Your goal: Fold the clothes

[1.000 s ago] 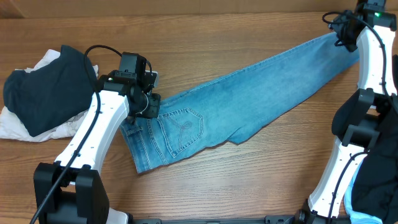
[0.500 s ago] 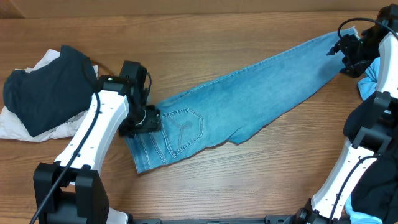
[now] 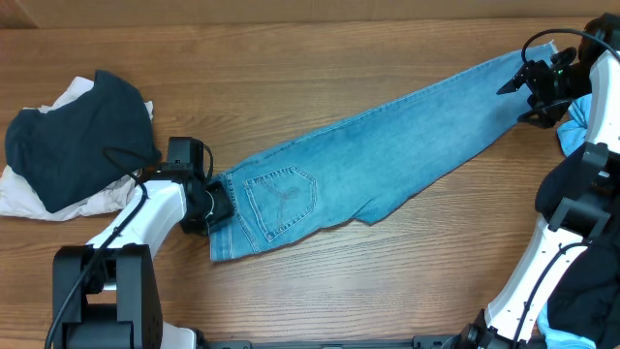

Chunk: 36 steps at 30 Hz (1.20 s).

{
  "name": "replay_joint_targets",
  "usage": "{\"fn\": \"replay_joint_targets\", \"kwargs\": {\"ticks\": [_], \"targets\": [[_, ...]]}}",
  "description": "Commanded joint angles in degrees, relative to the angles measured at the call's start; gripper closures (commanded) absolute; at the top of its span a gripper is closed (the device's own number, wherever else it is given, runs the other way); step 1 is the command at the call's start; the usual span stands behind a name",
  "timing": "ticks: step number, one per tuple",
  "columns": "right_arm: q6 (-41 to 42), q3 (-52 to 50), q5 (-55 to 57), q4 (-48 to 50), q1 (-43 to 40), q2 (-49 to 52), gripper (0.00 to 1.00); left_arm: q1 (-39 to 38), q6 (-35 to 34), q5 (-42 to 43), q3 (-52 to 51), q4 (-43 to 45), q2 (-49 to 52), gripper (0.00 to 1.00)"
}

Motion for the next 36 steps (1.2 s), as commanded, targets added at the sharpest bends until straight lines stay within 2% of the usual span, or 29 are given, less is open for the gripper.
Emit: {"fn": "replay_joint_targets", "kwargs": {"ticks": [1,4,7,8,9,10,12,14,18,22,26,29,35,36], "targets": [[-1.4,1.5,-0.4,-0.6,-0.2,-0.3,0.26,4.2,4.7,-1.1,2.0,0.3,2.1,0.96],[-1.4,1.5,1.2,-0.1,-0.9,-0.3,0.26,11.6,8.0,-0.4,12.5,-2.1,2.1,0.96],[-1.4,1.4,4.2,1.1,-2.0,-0.3,0.26,15.6,12.3,0.2,22.5,-4.8,2.1,0.96],[-1.4,1.0,4.4,2.2,-2.4,-0.3,0.27,16.4,13.9,-0.6,25.9,-6.5,2.1,0.96],[-1.4,0.2,4.4,4.3,-2.7,-0.3,0.28,16.9,14.0,-5.2,28.5,-9.7,2.1,0.96],[-1.4,-0.4,4.4,5.7,-2.7,-0.3,0.32,17.1,14.0,-7.8,29.5,-11.1,2.1,0.96],[-1.4,-2.8,4.2,10.6,-2.7,-0.3,0.48,17.7,15.8,-11.0,31.3,-13.3,2.1,0.96],[-1.0,-4.9,2.3,14.5,-2.3,-0.2,0.53,18.3,15.9,-11.5,31.8,-14.2,2.1,0.96],[-0.4,-10.7,-5.8,24.7,-0.8,-0.2,0.84,18.5,16.9,-11.4,31.8,-15.1,2.1,0.96],[4.9,-17.8,-10.4,39.6,2.2,-0.2,0.95,18.5,17.3,-9.6,31.8,-15.5,2.1,0.96],[9.8,-22.6,-10.0,51.0,5.8,1.8,0.96,18.4,17.3,-8.0,31.8,-15.6,2.1,0.96],[12.5,-23.5,-2.0,50.8,7.5,4.3,0.96,18.5,17.3,-8.3,31.8,-16.2,2.1,0.95],[16.2,-23.4,24.9,36.2,5.2,5.0,0.96,18.5,17.5,-8.6,31.9,-16.4,2.1,0.95],[16.1,-23.3,26.4,34.2,4.1,5.0,0.96,18.5,18.0,-8.7,32.2,-16.3,2.1,0.95]]}}
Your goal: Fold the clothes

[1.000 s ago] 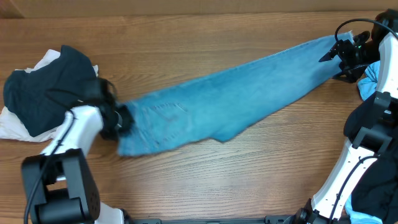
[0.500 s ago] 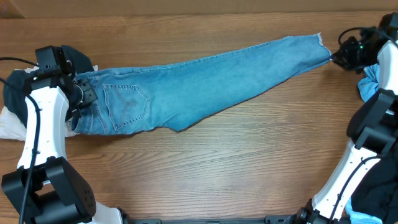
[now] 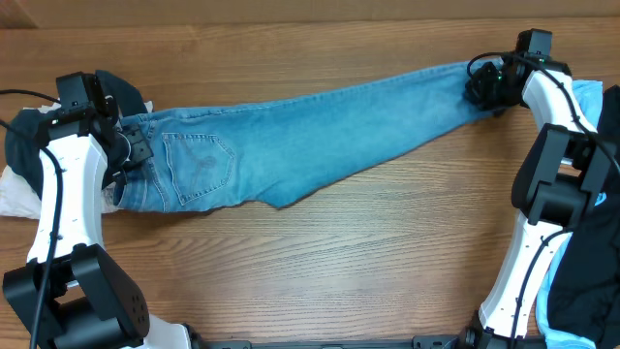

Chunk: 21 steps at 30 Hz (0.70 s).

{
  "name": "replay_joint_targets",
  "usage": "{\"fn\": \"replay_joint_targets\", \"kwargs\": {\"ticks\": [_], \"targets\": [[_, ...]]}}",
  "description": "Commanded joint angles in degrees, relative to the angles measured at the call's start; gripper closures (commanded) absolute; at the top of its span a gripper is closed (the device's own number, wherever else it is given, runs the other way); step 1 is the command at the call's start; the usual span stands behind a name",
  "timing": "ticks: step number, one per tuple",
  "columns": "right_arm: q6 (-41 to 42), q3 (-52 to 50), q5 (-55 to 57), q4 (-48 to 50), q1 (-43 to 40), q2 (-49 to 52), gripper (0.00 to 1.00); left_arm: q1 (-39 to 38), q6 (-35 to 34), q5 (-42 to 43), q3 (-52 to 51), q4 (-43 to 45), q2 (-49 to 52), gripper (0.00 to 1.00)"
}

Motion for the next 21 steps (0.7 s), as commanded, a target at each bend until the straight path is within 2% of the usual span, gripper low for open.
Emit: {"fn": "replay_joint_targets", "kwargs": {"ticks": [1,5,6,8,9,10,11,12,17,21], "targets": [[2.5,-2.2,21.8,-7.8,-5.5,2.9,0.96,0.4,1.5,-0.6,2.5,0.2,-0.6,0.95],[1.5,-1.1,19.9,-15.0,-10.2,1.7,0.96,0.4,2.3,-2.8,4.4,-0.2,-0.6,0.94],[-0.5,-0.8,16.9,-15.6,-11.2,0.9,0.96,0.4,2.6,-3.5,4.9,-0.4,-0.6,0.94],[-11.6,0.2,1.6,-14.3,-13.3,-1.6,0.95,0.4,2.8,-5.1,6.2,-0.7,-0.6,0.92],[-15.6,0.6,-4.3,-14.2,-14.0,-2.6,0.87,0.5,2.8,-5.3,7.0,-0.8,-0.6,0.92],[-17.9,1.1,-9.0,-14.5,-14.9,-3.9,0.66,0.4,2.8,-5.2,7.5,-0.8,-0.6,0.9],[-18.2,1.3,-11.2,-15.0,-16.0,-5.1,0.5,0.4,2.8,-5.2,8.1,-0.8,-0.6,0.89],[-18.2,1.4,-11.4,-15.4,-17.0,-5.8,0.41,0.4,2.7,-5.2,8.5,-0.8,-0.6,0.89],[-20.6,1.4,-11.3,-18.7,-21.8,-5.4,0.35,0.4,2.8,-5.1,8.6,-0.5,-0.6,0.83],[-24.0,-0.2,-11.5,-18.3,-21.4,-5.4,0.32,0.3,3.2,-4.5,8.6,0.5,-0.6,0.81]]}}
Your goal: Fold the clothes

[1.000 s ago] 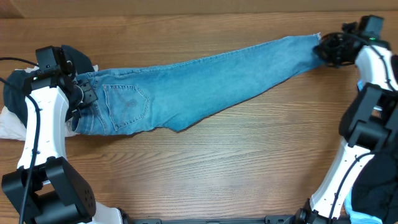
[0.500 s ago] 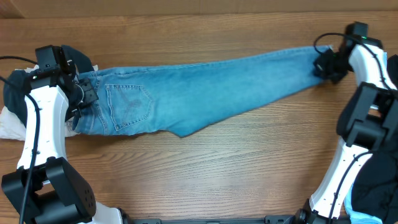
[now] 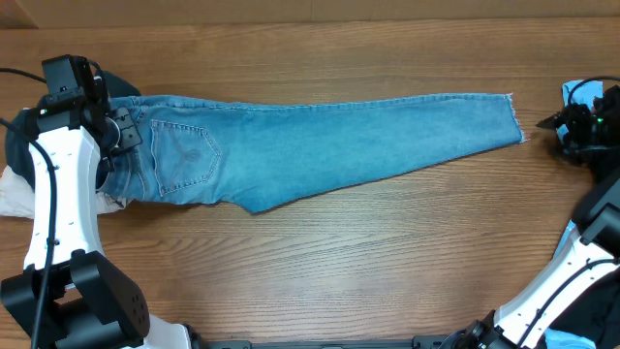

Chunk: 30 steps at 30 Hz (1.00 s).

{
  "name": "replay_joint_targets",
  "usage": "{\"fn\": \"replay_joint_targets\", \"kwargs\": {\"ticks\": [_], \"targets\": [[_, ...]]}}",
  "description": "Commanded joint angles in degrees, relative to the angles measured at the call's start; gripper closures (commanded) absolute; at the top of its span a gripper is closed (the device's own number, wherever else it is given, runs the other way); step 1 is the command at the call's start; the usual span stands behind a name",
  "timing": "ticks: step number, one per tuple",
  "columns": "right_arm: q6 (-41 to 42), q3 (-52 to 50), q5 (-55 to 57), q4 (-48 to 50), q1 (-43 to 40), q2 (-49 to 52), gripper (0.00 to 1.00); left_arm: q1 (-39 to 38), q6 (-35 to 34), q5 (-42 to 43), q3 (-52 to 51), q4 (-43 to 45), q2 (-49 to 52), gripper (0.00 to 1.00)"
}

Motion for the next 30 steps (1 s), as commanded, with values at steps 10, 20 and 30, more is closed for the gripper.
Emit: {"fn": "replay_joint_targets", "kwargs": {"ticks": [10,20,30], "targets": [[-6.6,-9.0,-5.6,5.8,8.8,-2.6,0.41,0.6,0.2,0.2,2.3,1.5,-0.6,0.81],[0.3,0.0,-4.9,2.0,2.8,-6.8,0.96,0.5,1.8,4.0,2.3,1.0,-0.6,0.75],[2.6,8.5,-3.7,-3.2,-3.0,-18.8,0.96,0.5,3.2,10.7,2.3,0.5,-0.6,0.03]]}}
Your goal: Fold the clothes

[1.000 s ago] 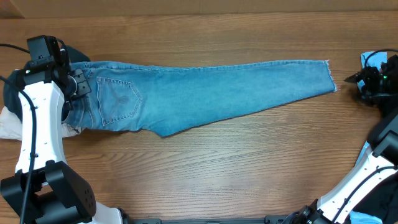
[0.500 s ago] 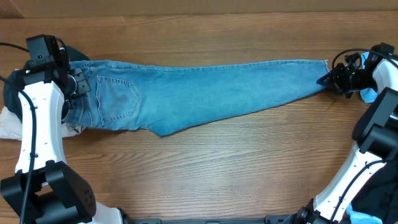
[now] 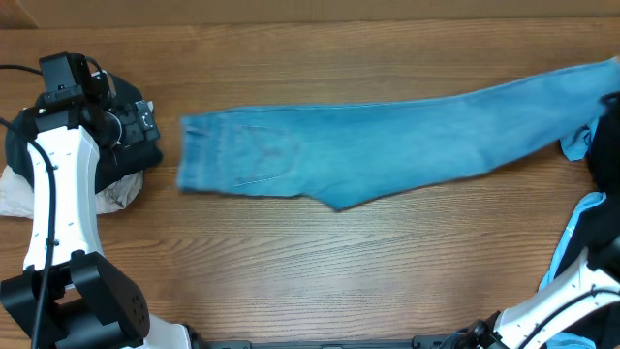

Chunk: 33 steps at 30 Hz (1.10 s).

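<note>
The light blue jeans point(image 3: 387, 145) lie stretched across the table, blurred. Their waist end point(image 3: 199, 155) is at the left. The leg runs up to the right edge of the overhead view point(image 3: 601, 78). My left gripper point(image 3: 145, 124) sits over the dark clothes pile, a short gap left of the waist, open and holding nothing. My right gripper is past the right edge of the frame; only a dark part of that arm point(image 3: 610, 165) shows.
A pile of dark navy clothes point(image 3: 48, 136) on a white garment point(image 3: 24, 194) lies at the far left under my left arm. A light blue cloth point(image 3: 578, 145) lies at the right edge beside the right arm.
The jeans have shifted to the right, so the hem now reaches the frame's right edge. My left gripper no longer holds the waist and stays by the dark pile. My right gripper has left the view.
At first the jeans lay diagonally, left gripper at the waist, right gripper at the hem at far right. Then both had moved left, the waist reaching the dark pile. Then the right gripper stood apart from the hem. Now the jeans lie farther right, free of the left gripper.
</note>
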{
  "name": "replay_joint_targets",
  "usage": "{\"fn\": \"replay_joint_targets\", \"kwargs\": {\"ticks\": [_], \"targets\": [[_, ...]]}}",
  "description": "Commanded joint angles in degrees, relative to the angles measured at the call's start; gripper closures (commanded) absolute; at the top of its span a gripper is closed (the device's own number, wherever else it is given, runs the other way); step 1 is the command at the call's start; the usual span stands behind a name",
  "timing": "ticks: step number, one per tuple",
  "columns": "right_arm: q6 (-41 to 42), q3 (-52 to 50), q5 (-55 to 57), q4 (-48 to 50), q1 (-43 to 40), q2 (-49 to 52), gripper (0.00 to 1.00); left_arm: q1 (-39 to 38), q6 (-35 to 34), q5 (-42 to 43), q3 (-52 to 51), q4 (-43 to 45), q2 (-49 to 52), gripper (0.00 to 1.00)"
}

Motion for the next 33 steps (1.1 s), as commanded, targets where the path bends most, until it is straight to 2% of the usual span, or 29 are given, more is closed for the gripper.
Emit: {"fn": "replay_joint_targets", "kwargs": {"ticks": [1,5,8,13,15,18,22,27,30,32,33], "targets": [[1.3,1.7,-0.4,-1.0,1.9,-5.1,0.96,0.5,1.3,4.0,1.9,-0.6,-0.6,0.03],[1.2,1.7,-7.2,-3.2,5.7,-8.7,0.96,0.5,3.5,4.0,3.9,-4.0,-0.6,0.04],[1.2,1.7,-9.9,-5.5,12.8,-11.2,0.96,1.0,6.2,2.1,9.4,-8.3,-0.6,0.04],[1.3,1.4,-8.2,-6.4,32.1,-11.2,0.96,1.7,4.6,12.3,25.5,-19.6,-0.6,0.06],[2.2,1.3,-5.7,-5.2,39.3,-10.8,0.96,1.3,4.6,13.7,30.6,-23.7,-0.6,0.07],[6.6,1.2,0.2,-1.9,53.1,-8.8,0.96,0.9,4.7,13.9,37.1,-28.3,-0.7,0.07],[11.3,1.1,6.6,3.1,65.8,-3.9,0.96,0.9,4.7,13.9,40.6,-29.5,-0.7,0.06],[14.1,1.1,8.1,14.6,77.6,5.4,0.96,0.9,4.7,14.3,40.7,-30.6,-0.7,0.06],[15.5,1.1,9.0,18.0,81.0,9.8,0.96,0.9,4.7,14.3,40.7,-31.7,-0.7,0.06],[16.3,1.1,8.9,18.9,82.1,11.6,0.92,0.9,4.7,14.3,40.7,-32.2,-0.7,0.06],[16.3,1.1,8.8,19.1,82.8,12.2,0.67,0.9,4.7,14.3,40.7,-32.4,-0.7,0.06]]}}
